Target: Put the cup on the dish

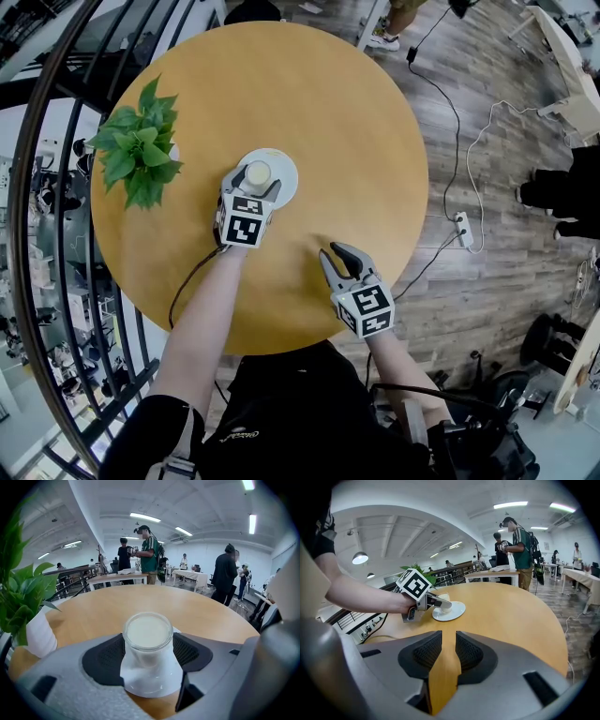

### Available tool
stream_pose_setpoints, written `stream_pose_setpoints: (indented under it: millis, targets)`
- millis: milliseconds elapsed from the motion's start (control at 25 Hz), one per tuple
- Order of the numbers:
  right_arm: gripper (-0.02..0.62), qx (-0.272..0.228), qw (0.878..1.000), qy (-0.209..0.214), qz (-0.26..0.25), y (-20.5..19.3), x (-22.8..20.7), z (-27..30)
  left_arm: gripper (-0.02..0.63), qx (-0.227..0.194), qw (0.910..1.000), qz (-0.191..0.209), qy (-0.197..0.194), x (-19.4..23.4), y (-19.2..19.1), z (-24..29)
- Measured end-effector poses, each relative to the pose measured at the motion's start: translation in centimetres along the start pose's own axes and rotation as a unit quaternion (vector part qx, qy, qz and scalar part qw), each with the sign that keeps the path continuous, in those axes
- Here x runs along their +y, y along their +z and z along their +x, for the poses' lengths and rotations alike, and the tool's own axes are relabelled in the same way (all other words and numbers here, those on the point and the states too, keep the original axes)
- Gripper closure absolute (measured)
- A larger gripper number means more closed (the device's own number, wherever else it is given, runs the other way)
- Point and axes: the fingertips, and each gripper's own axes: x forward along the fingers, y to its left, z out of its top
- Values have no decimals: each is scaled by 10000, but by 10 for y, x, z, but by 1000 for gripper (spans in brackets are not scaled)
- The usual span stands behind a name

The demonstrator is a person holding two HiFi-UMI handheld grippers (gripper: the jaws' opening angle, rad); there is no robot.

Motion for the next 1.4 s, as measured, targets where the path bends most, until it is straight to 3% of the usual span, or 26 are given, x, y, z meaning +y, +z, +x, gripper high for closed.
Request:
stream_pose_setpoints:
  millis: [360, 680, 880, 1120, 1400]
  targets:
    - [518, -54, 10000, -16, 81, 3, 0, 1, 298, 101, 9999, -68, -13, 1, -10, -1]
    - [518, -160, 9999, -13, 60, 10, 13, -16, 299, 156, 9998, -151, -42, -16, -26, -34]
    - [518, -254, 9997, 3, -11, 21, 19, -14, 305, -36, 9999, -152, -26, -21, -25, -52]
    - [518, -501, 9986, 4, -147, 52, 26, -20, 418, -435, 9987, -219, -146, -36, 0, -95]
    - [518, -1175, 9923, 31, -390, 121, 37, -38, 533, -1170, 9930, -76, -123, -48, 55, -158]
